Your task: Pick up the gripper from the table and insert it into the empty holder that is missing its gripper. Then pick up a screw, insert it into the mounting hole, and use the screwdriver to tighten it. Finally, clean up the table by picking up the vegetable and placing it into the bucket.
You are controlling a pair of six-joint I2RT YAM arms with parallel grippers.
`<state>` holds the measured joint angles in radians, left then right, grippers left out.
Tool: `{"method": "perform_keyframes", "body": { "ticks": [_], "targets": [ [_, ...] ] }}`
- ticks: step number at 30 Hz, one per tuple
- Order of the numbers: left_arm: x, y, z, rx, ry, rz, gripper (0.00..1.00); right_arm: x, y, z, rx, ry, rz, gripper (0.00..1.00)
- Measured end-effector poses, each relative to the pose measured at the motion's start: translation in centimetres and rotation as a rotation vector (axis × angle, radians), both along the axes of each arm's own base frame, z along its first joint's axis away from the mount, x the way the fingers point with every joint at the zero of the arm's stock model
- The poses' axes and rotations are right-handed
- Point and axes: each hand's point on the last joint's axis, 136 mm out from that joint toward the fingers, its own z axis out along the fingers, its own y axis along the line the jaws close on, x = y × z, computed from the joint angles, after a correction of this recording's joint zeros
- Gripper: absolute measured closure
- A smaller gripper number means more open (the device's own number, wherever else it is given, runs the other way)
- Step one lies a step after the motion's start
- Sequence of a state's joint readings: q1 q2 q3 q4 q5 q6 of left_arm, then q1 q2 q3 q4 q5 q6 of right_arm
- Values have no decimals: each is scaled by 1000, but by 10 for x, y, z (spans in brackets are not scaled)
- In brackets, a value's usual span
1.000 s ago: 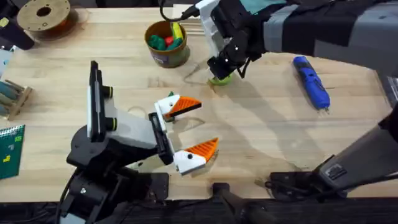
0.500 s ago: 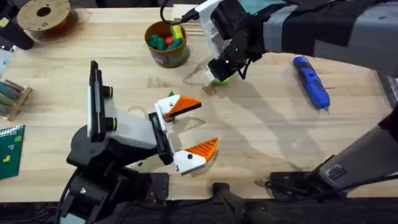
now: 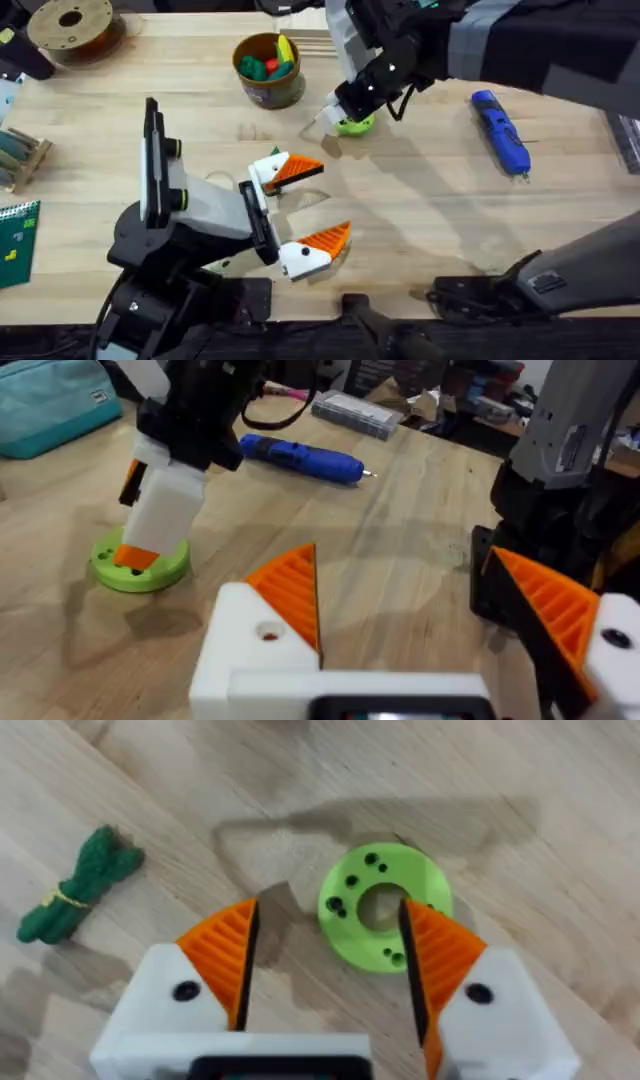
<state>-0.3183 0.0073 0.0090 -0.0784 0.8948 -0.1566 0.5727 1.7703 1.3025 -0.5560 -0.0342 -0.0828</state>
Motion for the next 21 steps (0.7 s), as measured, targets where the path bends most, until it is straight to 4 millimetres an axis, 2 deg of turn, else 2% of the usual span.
{"method": "perform_keyframes", "body": {
  "ticks": [2,5,10,17,21],
  "targets": [
    [0,0,0,0,0,0,14,-3,4,-2,3,8,8,298],
    [0,0,0,0,0,0,14,-7,10,-6,0,19,25,379],
    [0,0,0,0,0,0,14,-12,15,-14,-13,34,40,465],
    [0,0,0,0,0,0,14,-10,12,-20,-37,33,31,560],
    [0,0,0,0,0,0,12,-9,11,-21,-42,30,28,580]
  ]
}}
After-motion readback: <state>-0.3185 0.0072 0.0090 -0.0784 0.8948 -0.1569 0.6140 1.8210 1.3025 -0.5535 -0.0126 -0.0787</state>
